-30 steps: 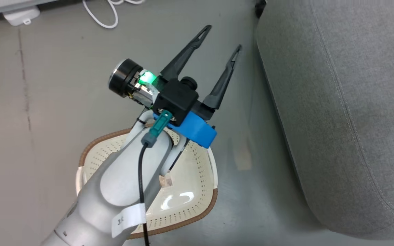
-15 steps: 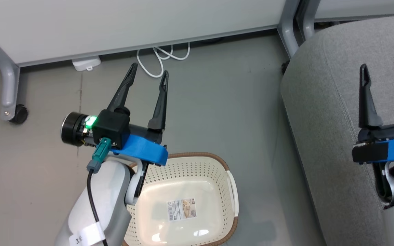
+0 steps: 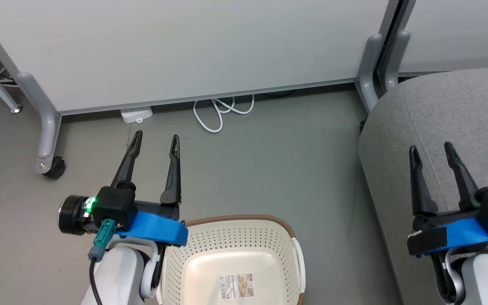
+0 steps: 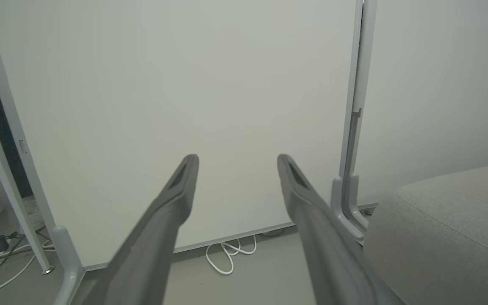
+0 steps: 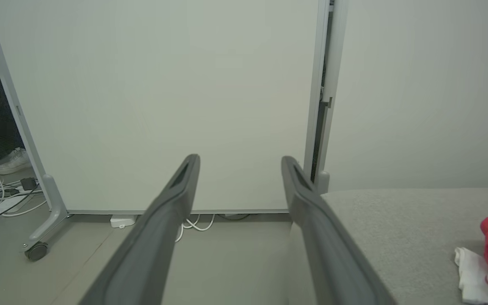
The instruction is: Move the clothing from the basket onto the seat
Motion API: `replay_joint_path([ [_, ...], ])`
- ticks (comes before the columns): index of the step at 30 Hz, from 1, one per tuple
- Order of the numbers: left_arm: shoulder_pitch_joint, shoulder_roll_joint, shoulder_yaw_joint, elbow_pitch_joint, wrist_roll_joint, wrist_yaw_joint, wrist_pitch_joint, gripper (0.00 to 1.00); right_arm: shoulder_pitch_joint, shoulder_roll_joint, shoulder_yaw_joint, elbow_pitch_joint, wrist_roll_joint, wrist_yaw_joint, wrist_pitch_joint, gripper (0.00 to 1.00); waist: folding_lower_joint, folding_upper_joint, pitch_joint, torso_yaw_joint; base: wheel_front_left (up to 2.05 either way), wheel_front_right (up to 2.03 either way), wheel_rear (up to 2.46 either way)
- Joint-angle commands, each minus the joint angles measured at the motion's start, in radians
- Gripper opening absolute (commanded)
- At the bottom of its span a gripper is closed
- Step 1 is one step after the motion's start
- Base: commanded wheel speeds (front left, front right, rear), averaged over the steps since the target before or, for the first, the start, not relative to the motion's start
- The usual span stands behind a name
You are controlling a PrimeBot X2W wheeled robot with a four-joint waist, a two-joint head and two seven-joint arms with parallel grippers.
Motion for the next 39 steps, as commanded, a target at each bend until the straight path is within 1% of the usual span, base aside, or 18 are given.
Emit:
replay_joint_path([
  [1, 0.024, -0.004, 0.015, -0.015, 0.009, -0.005, -0.003, 1.00, 0.029, 0.010, -0.002, 0.001, 0.006, 0.000, -0.003, 1.00, 0.0002, -0.0001, -0.013, 0.008, 0.00, 0.00, 0.00],
  [9, 0.114, -0.018, 0.065, -0.065, 0.032, -0.015, -0.003, 1.00, 0.104, 0.034, 0.012, 0.009, 0.008, 0.000, -0.003, 1.00, 0.0002, -0.0001, -0.043, 0.020, 0.00, 0.00, 0.00],
  [24, 0.232, -0.027, 0.138, -0.096, 0.029, -0.031, -0.003, 1.00, 0.198, 0.060, 0.008, 0.024, 0.017, 0.000, -0.003, 1.00, 0.0002, -0.0001, -0.089, 0.039, 0.00, 0.00, 0.00],
  [39, 0.284, -0.027, 0.140, -0.084, -0.001, -0.024, -0.003, 1.00, 0.239, 0.071, 0.012, 0.051, 0.026, 0.000, -0.003, 1.00, 0.0002, -0.0001, -0.111, 0.046, 0.00, 0.00, 0.00],
])
